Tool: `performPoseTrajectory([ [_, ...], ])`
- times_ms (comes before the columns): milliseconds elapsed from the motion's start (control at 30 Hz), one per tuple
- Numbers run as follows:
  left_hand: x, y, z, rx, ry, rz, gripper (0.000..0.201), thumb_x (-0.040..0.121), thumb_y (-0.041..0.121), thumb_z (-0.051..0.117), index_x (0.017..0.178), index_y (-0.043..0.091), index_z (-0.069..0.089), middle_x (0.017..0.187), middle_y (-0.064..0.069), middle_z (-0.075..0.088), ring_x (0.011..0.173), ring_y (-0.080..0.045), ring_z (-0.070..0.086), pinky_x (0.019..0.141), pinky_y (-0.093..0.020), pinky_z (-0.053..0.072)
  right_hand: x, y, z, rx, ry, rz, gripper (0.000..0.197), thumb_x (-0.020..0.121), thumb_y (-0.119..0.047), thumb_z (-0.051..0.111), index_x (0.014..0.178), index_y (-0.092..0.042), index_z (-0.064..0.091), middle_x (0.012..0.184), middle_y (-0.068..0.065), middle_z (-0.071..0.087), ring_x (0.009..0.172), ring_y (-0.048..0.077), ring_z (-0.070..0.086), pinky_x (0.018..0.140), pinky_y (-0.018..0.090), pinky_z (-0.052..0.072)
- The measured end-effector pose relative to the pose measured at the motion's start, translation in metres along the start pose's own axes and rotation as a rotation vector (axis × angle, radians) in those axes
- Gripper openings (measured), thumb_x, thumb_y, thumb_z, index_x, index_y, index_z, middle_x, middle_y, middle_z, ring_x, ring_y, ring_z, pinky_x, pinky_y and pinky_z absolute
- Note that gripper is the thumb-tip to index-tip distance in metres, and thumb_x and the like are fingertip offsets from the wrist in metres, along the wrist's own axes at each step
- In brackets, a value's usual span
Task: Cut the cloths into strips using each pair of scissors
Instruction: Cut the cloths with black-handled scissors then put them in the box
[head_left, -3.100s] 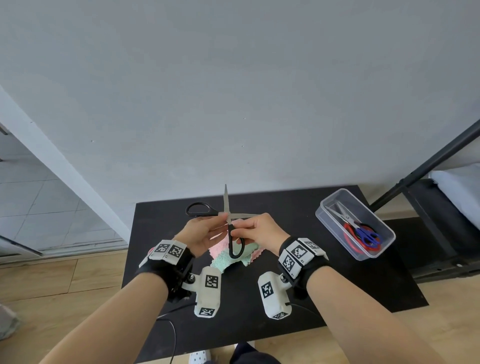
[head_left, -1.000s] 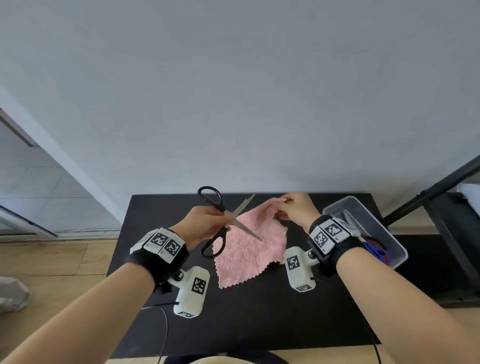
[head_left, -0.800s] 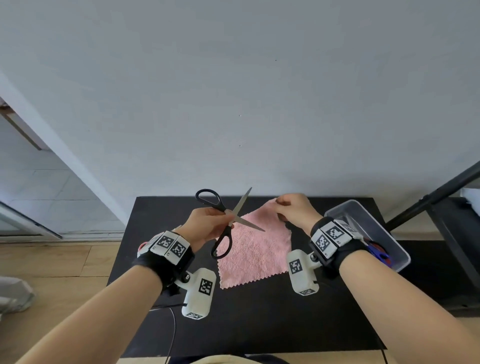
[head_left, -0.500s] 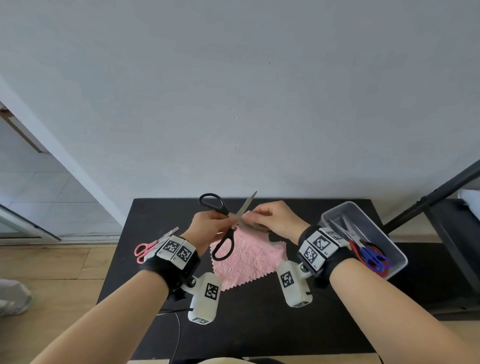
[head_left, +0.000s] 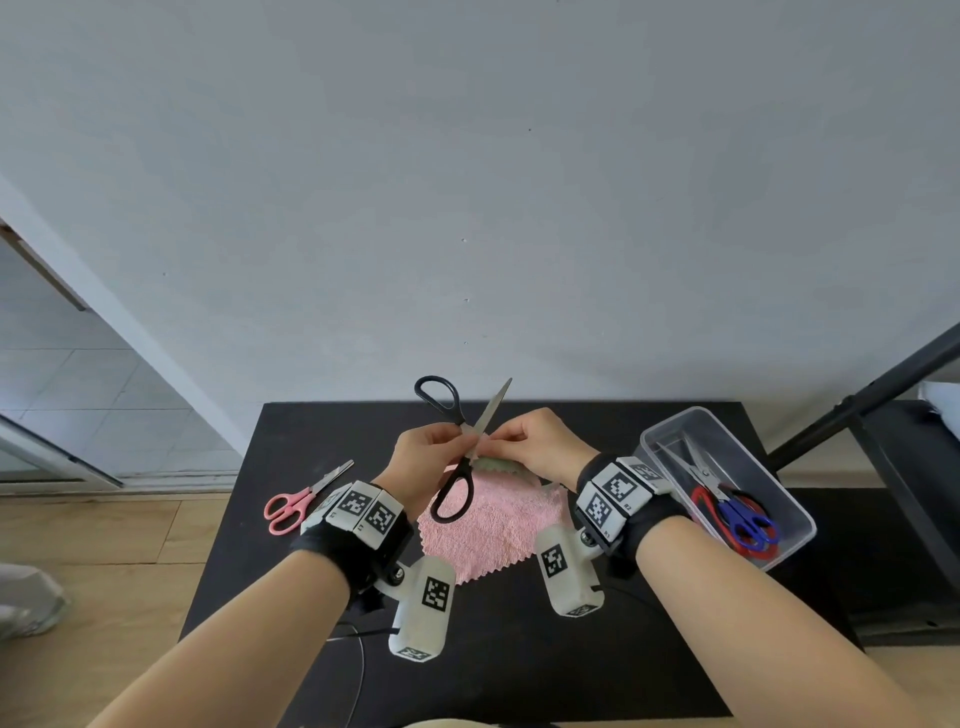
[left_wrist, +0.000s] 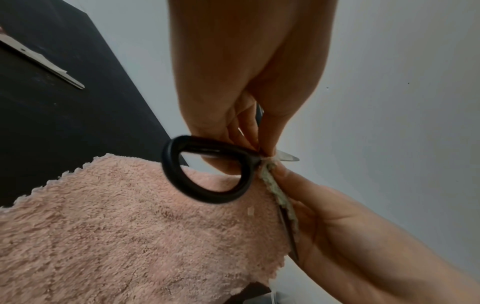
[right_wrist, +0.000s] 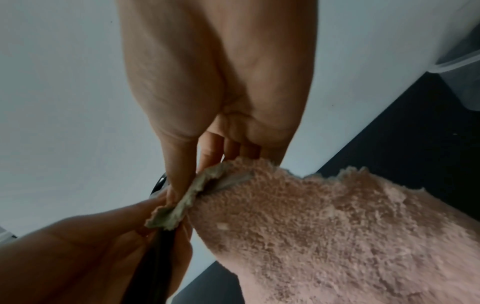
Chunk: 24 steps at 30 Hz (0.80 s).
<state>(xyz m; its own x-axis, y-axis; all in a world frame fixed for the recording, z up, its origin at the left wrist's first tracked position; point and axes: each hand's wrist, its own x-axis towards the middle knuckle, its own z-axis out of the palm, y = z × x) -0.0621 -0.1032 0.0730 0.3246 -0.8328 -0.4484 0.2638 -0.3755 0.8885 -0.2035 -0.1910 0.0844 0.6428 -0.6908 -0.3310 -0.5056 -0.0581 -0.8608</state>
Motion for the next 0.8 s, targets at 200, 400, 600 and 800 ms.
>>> performPoseTrajectory([
  [200, 0.003, -0.006, -0.001, -0.056, 0.053, -0.001, 0.014, 0.087, 0.010, 0.066, 0.090, -0.003, 0.070, 0.093, -0.022, 0.068, 0.078, -0.022, 0.061, 0.073, -0.027, 0.051, 0.001, 0.003, -0.002, -0.121, -0.030, -0.012, 0.028, 0.086, -0.036, 0.067, 0.093, -0.010, 0.075, 0.083, 0.011, 0.070, 0.069, 0.012, 0.056, 0.064, 0.024, 0.042],
  [400, 0.007, -0.005, -0.003, -0.096, 0.157, -0.006, 0.011, 0.088, 0.008, 0.065, 0.080, 0.004, 0.070, 0.070, -0.010, 0.062, 0.064, -0.017, 0.055, 0.064, -0.025, 0.048, -0.002, 0.007, -0.011, -0.118, -0.024, -0.005, 0.023, 0.087, -0.032, 0.066, 0.095, -0.012, 0.075, 0.094, 0.006, 0.072, 0.081, 0.012, 0.063, 0.075, 0.025, 0.048],
  [600, 0.011, 0.000, -0.017, -0.084, 0.251, 0.006, 0.011, 0.089, 0.012, 0.065, 0.089, 0.002, 0.069, 0.067, -0.006, 0.060, 0.060, -0.014, 0.052, 0.058, -0.021, 0.047, -0.008, 0.018, -0.025, -0.050, 0.051, -0.018, 0.019, 0.087, -0.026, 0.067, 0.090, -0.010, 0.075, 0.085, 0.003, 0.071, 0.076, 0.009, 0.063, 0.071, 0.016, 0.047],
  [800, 0.004, -0.003, -0.019, -0.044, 0.189, 0.024, 0.006, 0.087, 0.009, 0.066, 0.087, 0.004, 0.070, 0.064, -0.003, 0.062, 0.058, -0.012, 0.057, 0.056, -0.018, 0.047, -0.006, 0.010, -0.023, 0.087, 0.140, -0.052, 0.012, 0.087, -0.024, 0.068, 0.091, -0.015, 0.074, 0.086, -0.006, 0.071, 0.081, 0.003, 0.064, 0.069, 0.007, 0.046],
])
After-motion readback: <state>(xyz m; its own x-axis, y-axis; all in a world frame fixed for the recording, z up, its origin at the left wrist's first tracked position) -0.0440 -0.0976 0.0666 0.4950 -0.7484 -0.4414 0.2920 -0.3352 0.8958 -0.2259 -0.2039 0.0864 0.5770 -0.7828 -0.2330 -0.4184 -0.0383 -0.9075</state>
